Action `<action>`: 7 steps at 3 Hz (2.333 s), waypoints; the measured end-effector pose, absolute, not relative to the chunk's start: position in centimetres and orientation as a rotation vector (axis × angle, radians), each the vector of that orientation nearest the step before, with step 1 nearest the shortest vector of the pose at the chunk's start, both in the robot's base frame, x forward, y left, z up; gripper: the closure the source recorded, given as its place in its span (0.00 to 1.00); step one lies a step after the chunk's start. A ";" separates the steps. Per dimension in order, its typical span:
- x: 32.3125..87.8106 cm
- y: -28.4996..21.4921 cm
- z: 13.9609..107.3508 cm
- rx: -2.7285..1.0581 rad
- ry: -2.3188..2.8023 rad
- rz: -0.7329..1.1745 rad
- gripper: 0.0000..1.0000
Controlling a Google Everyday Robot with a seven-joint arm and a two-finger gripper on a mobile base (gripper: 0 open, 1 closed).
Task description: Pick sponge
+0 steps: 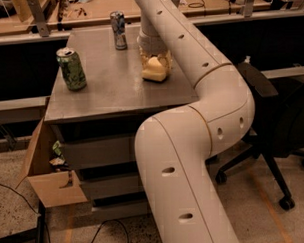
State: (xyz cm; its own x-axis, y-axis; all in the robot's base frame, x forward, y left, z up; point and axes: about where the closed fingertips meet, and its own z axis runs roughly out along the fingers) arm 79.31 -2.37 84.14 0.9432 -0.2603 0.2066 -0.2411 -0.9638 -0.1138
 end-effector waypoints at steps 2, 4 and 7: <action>79.3 -2.4 84.2 -3.010 0.390 -0.337 1.00; 79.7 -1.5 87.9 -2.914 0.380 -0.448 1.00; 73.8 -0.4 90.9 -2.696 0.491 -0.330 1.00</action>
Offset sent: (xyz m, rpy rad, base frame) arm -0.1634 0.0078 0.1597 0.4065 0.2270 -0.1337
